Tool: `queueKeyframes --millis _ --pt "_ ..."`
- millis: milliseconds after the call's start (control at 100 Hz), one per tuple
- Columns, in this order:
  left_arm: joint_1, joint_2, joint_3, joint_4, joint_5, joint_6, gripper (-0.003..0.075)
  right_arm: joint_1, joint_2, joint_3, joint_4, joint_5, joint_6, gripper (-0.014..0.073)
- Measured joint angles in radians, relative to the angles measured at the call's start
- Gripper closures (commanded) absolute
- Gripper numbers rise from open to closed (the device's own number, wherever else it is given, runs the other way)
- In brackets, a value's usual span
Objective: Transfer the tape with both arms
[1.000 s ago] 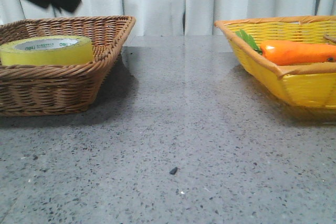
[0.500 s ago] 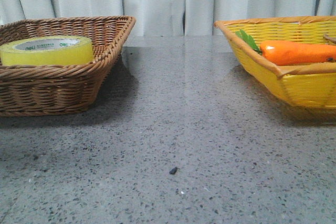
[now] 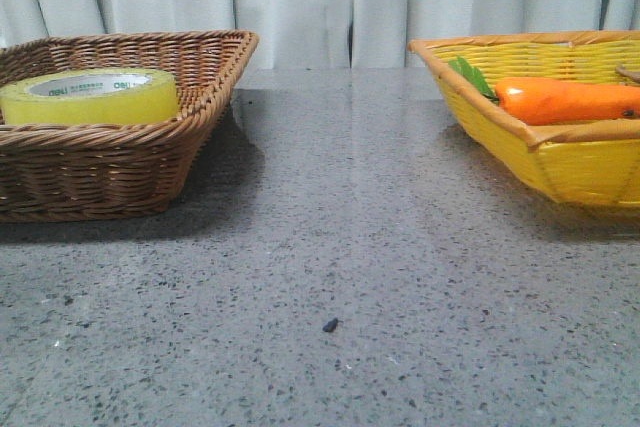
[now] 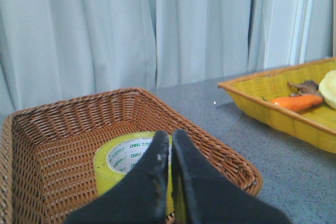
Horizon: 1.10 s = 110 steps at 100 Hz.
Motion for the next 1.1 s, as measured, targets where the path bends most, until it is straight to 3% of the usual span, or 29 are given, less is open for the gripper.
queueKeyframes --millis 300,980,1100 --pt "0.0 -0.162 0.092 -0.044 -0.018 0.0 0.0741 0.0 -0.114 0.104 -0.031 -0.076 0.0 0.064" --pt "0.0 -0.17 0.093 -0.053 -0.018 0.0 0.0741 0.0 -0.125 0.111 -0.033 -0.082 0.0 0.064" --pt "0.009 -0.17 0.137 -0.053 -0.086 0.0 0.0741 0.0 -0.125 0.111 -0.033 -0.082 0.0 0.064"
